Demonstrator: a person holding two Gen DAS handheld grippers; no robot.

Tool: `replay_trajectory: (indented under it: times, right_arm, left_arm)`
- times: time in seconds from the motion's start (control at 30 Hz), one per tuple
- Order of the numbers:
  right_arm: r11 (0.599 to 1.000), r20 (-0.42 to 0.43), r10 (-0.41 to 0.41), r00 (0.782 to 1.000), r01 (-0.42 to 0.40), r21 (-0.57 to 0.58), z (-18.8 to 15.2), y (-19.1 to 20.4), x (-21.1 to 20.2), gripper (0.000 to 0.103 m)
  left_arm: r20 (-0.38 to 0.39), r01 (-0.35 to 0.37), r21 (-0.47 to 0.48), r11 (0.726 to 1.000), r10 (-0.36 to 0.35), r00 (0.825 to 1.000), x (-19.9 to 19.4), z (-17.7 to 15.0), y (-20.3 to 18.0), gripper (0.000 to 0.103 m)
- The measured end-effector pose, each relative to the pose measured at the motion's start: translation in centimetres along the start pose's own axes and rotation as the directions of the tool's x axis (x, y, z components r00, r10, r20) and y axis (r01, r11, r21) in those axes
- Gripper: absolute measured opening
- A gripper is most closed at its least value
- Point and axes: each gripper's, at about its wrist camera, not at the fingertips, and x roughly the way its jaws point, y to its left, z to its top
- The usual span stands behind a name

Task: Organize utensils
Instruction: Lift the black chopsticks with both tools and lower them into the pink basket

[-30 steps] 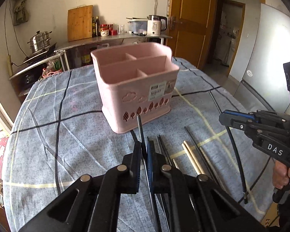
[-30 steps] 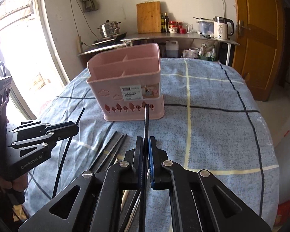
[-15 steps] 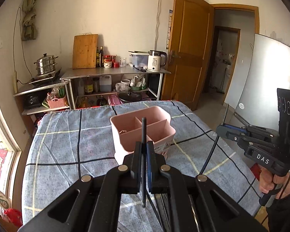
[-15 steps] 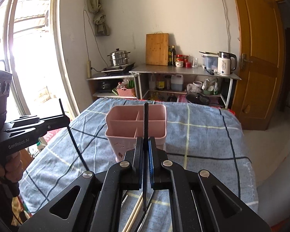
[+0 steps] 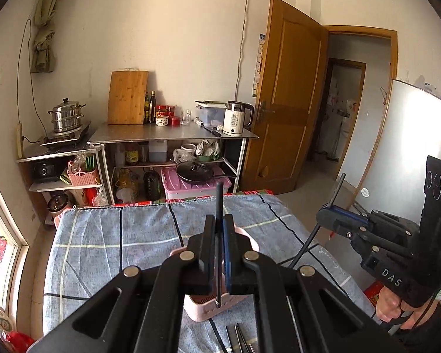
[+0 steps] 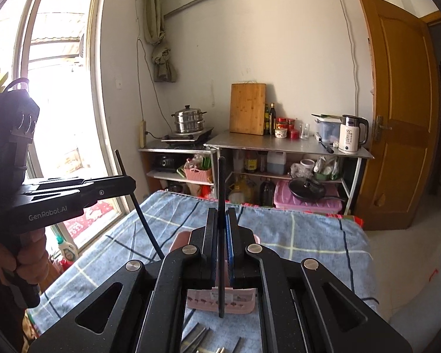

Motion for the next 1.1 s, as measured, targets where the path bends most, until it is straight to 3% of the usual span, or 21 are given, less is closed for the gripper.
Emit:
replay_trajectory:
  times: [0.37, 0.93, 1.03, 1.1]
  right_arm:
    - [0.999, 0.005, 0.034, 0.999, -0.034, 0.031, 1.5, -0.2, 4.1, 0.005]
    - [0.996, -0.178, 0.065, 0.982, -0.053, 0.070, -3.7, -0.9, 9.9, 0.005]
    - [0.997, -0.168, 0.056, 0.984, -0.045, 0.065, -3.8, -0.9, 9.3, 0.006]
    - [0.997, -0.152, 0.055, 0.987, -0.045, 0.067, -3.6, -1.1, 8.5, 0.010]
  left_arm:
    - [0.004, -0.015, -0.059, 0.998, 0.015, 1.000, 2.1, 2.2, 2.5, 0.005]
    - [-0.123, -0.023, -0.088, 0.996, 0.012, 0.992, 7.0, -3.2, 3.8, 0.006]
    - [-0.102, -0.042, -0.083, 0.996, 0.034, 0.994, 6.8, -3.4, 3.9, 0.016]
    - [-0.078, -0.051, -0.091, 0.995, 0.044, 0.996, 6.1, -3.4, 4.0, 0.029]
